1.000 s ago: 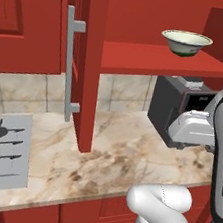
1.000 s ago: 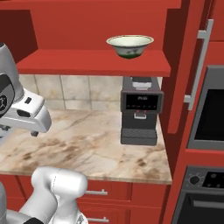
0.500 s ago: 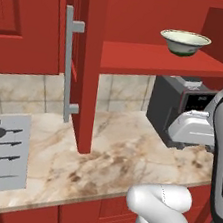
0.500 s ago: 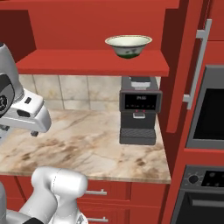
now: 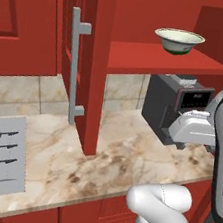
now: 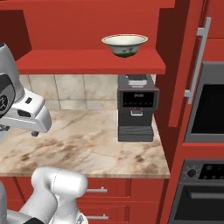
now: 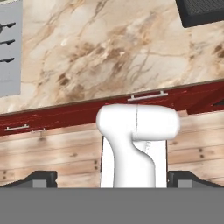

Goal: Move the bowls from the cabinet to the plates on the dining table.

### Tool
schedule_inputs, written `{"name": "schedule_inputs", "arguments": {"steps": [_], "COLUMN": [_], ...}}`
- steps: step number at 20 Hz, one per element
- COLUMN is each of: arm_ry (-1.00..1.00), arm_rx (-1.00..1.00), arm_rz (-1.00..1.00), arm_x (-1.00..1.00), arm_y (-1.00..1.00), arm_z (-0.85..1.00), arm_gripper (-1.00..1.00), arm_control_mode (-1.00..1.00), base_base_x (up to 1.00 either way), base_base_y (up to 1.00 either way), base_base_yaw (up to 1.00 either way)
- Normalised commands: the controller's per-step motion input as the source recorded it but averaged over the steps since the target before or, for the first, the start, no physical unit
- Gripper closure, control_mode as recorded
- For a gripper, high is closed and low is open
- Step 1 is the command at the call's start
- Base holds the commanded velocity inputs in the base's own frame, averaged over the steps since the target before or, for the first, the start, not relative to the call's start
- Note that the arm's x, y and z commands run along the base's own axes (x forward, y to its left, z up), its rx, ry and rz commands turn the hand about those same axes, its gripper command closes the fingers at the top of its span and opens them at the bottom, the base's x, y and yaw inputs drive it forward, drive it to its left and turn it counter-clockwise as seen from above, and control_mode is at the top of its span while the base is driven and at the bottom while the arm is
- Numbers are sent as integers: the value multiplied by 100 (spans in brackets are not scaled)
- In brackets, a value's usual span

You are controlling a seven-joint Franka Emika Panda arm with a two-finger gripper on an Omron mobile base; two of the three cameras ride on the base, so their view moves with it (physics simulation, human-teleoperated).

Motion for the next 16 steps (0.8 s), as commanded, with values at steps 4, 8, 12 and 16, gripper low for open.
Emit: {"name": "schedule_inputs", "arguments": {"steps": [4,8,12,16], "arm_ry": [0,0,0,0], "arm_rx": [0,0,0,0], "arm_rz": [0,0,0,0], "arm_x": [0,0,0,0], "arm_y": [0,0,0,0], "arm_z": [0,0,0,0], "arm_gripper": [-100,-100,-100,-100], "arm_control_mode": [100,100,100,100], "base_base_x": [67,0,0,0], "base_base_y": [-3,0,0,0], "base_base_yaw": [-34,-1,0,0]}}
